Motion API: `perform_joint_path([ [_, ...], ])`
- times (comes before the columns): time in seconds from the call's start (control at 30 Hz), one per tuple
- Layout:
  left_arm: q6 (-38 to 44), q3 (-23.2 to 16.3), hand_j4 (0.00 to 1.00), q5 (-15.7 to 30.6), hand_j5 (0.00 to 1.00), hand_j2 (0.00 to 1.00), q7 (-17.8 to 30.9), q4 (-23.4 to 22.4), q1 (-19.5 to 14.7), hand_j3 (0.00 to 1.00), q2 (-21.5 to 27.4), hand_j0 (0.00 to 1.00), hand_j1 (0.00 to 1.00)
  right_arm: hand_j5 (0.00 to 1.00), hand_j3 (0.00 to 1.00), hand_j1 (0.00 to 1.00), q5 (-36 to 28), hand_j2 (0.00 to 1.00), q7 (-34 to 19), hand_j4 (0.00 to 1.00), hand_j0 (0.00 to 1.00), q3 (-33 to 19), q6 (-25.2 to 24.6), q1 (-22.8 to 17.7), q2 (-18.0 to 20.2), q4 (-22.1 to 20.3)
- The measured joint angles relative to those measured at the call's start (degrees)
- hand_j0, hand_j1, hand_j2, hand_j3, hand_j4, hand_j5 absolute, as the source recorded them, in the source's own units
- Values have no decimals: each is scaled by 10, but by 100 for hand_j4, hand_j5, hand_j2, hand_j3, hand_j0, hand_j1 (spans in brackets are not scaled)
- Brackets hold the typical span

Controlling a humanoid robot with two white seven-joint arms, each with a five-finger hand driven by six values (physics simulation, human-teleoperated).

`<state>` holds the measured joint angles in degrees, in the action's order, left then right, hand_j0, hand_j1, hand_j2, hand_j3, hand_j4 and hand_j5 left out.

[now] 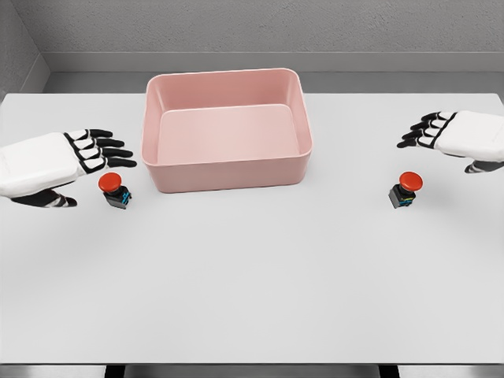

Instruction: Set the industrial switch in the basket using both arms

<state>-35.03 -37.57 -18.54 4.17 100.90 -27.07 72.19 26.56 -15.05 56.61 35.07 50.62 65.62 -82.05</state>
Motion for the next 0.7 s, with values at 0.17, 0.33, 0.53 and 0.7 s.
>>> perform_joint_path([
  [0.17,0,-1,100,-7,100,100,1,0,-4,100,1,100,100,100,100,100,-2,100,5,100,100,2,0,-3,-9,0],
  [0.33,0,-2,100,-22,100,100,21,0,-10,100,-4,100,100,100,100,100,-4,100,49,100,100,8,0,-20,-18,4],
  [0.53,0,-3,90,-58,90,90,40,-2,-11,90,-21,90,90,100,100,100,-4,100,93,100,100,12,0,-41,-18,16],
  [0.7,0,-4,89,-77,89,89,43,-6,-11,89,-31,89,89,100,100,100,-2,100,110,100,100,9,0,-69,-15,21],
])
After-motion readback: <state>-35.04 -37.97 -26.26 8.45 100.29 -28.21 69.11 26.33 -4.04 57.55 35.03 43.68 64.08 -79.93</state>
